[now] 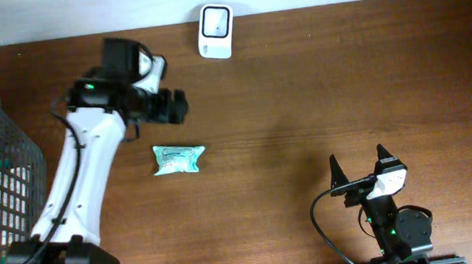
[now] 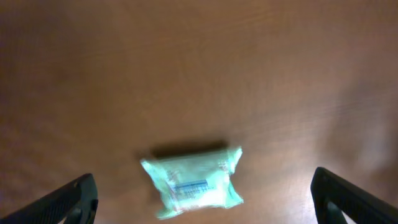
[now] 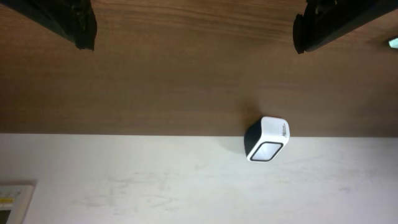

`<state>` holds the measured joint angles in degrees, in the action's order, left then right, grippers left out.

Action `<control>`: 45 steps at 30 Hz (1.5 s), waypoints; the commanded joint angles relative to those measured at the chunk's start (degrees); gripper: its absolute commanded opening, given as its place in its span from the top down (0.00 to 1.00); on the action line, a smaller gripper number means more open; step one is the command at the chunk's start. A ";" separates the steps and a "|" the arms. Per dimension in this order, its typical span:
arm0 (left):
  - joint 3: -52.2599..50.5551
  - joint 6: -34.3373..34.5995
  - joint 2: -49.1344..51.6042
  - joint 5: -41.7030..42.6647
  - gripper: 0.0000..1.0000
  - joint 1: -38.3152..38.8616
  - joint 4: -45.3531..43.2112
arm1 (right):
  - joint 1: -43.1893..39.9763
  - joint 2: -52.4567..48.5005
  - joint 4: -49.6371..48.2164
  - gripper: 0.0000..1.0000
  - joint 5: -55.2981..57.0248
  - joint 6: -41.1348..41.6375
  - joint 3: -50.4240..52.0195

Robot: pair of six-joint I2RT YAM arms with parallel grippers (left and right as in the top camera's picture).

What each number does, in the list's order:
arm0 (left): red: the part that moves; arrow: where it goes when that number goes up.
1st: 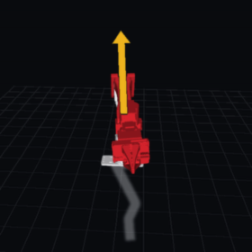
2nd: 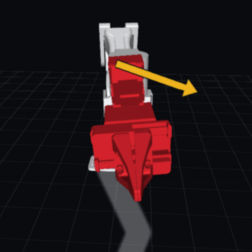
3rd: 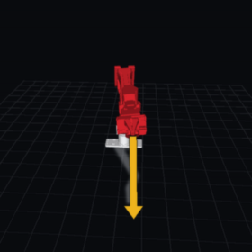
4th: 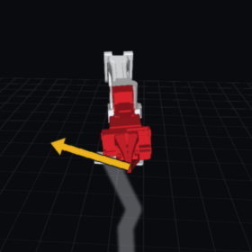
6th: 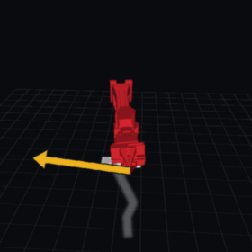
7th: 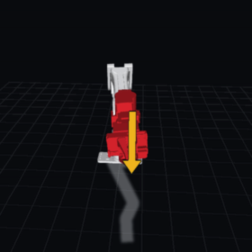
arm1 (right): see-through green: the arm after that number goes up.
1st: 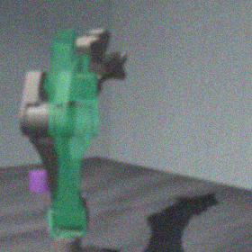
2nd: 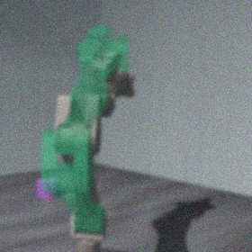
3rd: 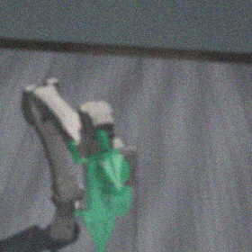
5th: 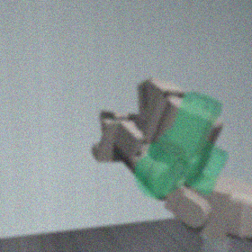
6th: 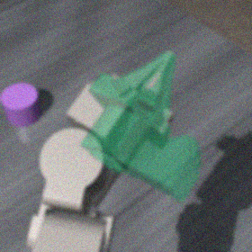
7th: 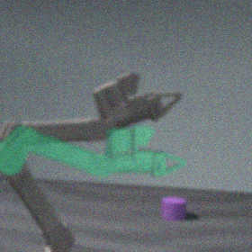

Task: Scan the item barcode
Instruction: 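Place the wipes pack on the table center with left gripper, then grasp the green-lidded jar in the basket with left gripper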

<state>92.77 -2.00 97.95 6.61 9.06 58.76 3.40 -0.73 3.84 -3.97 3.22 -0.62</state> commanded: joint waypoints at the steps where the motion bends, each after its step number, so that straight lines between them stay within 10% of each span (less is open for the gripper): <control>1: 12.20 0.07 -1.88 0.59 0.00 -3.96 5.03 | -0.44 0.37 0.26 0.02 0.11 0.17 0.31; 5: 23.89 1.07 -2.86 0.13 0.27 -14.58 10.95 | -0.44 0.37 0.26 0.02 0.11 0.17 0.31; 16: 16.72 16.15 -4.98 -5.79 0.24 -53.05 12.33 | -0.44 0.37 0.44 0.02 1.64 0.17 0.31; 30: -1.20 24.48 -5.57 -9.09 0.21 -63.63 22.01 | -0.44 0.37 0.68 0.02 4.76 0.17 0.31; 45: -19.04 24.22 -5.46 -22.97 0.12 -67.76 7.67 | -0.44 0.37 0.57 0.02 7.28 0.17 0.31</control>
<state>76.53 22.11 93.19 -13.78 -58.11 67.83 3.40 -0.73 4.03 1.96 3.22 -0.62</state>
